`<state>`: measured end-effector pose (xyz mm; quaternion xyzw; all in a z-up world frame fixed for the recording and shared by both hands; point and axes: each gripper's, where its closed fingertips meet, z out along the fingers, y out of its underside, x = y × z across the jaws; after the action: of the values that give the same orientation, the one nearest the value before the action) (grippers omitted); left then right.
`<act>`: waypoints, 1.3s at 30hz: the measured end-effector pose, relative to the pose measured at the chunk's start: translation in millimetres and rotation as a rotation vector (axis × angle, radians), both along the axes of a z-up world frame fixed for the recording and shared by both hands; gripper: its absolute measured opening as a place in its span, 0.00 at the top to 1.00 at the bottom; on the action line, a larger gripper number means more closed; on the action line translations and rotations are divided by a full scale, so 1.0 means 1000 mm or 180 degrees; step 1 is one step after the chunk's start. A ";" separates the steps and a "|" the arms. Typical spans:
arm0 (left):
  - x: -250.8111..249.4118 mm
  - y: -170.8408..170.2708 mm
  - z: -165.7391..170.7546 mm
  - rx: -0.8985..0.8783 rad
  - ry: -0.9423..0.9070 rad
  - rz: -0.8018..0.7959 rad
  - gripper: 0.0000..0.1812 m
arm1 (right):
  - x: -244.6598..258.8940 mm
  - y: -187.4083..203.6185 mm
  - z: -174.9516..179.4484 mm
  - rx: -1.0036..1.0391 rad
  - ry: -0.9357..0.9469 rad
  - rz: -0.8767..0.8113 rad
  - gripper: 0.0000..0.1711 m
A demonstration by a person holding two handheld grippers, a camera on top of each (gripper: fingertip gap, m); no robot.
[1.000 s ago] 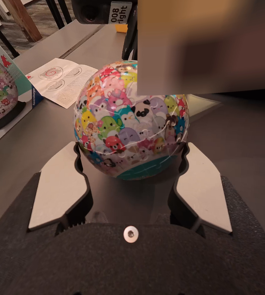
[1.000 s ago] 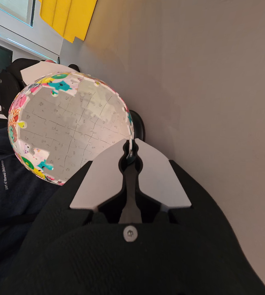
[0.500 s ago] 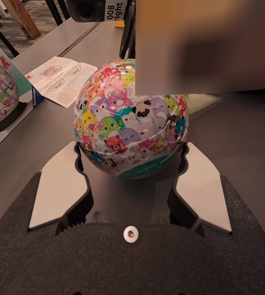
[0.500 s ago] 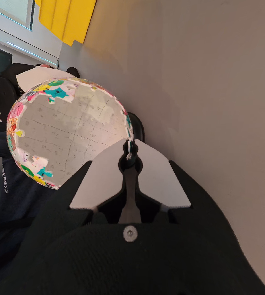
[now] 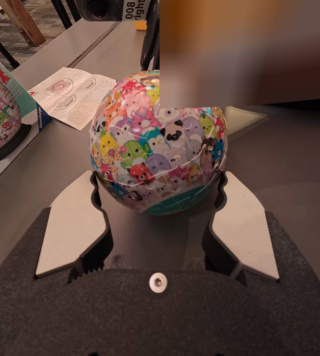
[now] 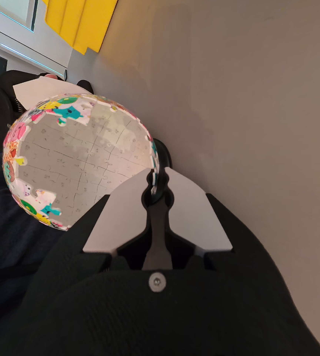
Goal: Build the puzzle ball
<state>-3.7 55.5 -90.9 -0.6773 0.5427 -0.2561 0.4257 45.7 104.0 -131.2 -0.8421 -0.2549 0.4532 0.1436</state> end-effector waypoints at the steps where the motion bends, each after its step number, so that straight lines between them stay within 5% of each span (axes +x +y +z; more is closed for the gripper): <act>1: 0.000 0.000 0.000 0.0002 0.0010 -0.0002 0.36 | 0.000 0.000 0.000 0.0021 -0.0021 0.0004 0.94; 39: 0.003 0.005 0.002 0.0119 -0.0079 -0.0048 0.37 | -0.006 0.012 0.009 0.0532 -0.0137 0.0059 0.98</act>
<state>-0.9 60.3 -88.6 -0.6619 0.5471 -0.2575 0.4431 39.4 116.5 -122.2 -0.8343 -0.3026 0.4135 0.2036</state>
